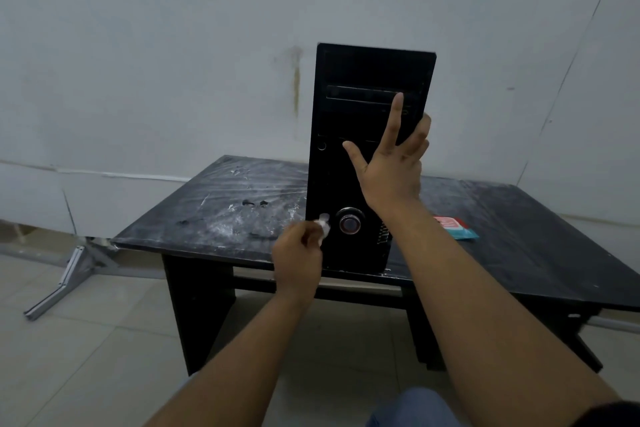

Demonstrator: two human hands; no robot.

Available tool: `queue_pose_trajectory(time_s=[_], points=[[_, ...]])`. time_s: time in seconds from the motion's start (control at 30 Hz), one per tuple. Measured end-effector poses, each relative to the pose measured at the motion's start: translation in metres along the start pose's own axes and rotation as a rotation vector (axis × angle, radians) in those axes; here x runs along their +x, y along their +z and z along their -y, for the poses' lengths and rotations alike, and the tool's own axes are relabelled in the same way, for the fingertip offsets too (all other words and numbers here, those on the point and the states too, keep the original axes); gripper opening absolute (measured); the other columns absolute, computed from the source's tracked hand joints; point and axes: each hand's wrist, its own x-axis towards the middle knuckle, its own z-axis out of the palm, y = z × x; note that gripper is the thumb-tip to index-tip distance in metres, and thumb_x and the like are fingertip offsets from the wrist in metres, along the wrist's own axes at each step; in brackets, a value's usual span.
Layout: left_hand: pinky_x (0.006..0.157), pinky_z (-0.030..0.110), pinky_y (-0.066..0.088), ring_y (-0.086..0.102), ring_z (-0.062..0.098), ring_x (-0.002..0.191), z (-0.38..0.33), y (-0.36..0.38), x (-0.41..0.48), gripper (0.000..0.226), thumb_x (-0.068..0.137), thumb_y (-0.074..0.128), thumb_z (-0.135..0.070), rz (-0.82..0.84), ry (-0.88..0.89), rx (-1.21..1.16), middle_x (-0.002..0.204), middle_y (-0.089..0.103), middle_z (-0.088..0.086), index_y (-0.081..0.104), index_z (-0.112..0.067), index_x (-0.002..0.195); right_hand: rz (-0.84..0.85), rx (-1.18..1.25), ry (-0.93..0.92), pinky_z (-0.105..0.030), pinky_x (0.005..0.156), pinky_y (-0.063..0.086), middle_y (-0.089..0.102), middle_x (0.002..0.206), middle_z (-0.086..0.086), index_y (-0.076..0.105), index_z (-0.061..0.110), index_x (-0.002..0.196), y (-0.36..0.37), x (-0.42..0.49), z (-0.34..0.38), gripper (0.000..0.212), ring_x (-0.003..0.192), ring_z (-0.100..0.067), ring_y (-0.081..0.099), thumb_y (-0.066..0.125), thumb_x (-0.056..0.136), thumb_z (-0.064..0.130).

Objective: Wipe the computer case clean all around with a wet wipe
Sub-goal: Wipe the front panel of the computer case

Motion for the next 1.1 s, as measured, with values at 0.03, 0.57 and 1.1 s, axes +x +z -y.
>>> queue_pose_trajectory(time_s=[0.03, 0.57, 1.1], points=[[0.072, 0.009, 0.045, 0.064, -0.005, 0.082, -0.009, 0.0, 0.007, 0.009, 0.094, 0.079, -0.009, -0.057, 0.03, -0.01, 0.088, 0.071, -0.012, 0.08, -0.017, 0.095, 0.0, -0.001, 0.0, -0.055, 0.09, 0.061, 0.003, 0.166, -0.032, -0.01, 0.026, 0.169, 0.0, -0.001, -0.001, 0.104, 0.136, -0.048, 0.039, 0.042, 0.098, 0.082], [0.075, 0.024, 0.061, 0.069, 0.001, 0.074, 0.032, -0.033, 0.007, 0.026, 0.088, 0.074, 0.006, 0.22, -0.088, 0.214, 0.075, 0.069, -0.016, 0.076, -0.019, 0.083, -0.007, -0.024, 0.016, -0.056, 0.089, 0.061, 0.007, 0.166, -0.034, -0.004, 0.022, 0.17, 0.001, -0.002, 0.001, 0.102, 0.134, -0.047, 0.041, 0.036, 0.098, 0.083], [0.076, 0.007, 0.055, 0.071, -0.01, 0.081, 0.017, -0.026, 0.01, 0.014, 0.092, 0.082, -0.007, 0.185, -0.194, -0.034, 0.081, 0.074, -0.02, 0.083, -0.021, 0.091, -0.022, -0.032, 0.018, -0.055, 0.09, 0.061, 0.008, 0.166, -0.034, -0.005, 0.023, 0.17, 0.004, -0.005, 0.001, 0.101, 0.135, -0.046, 0.042, 0.034, 0.099, 0.083]])
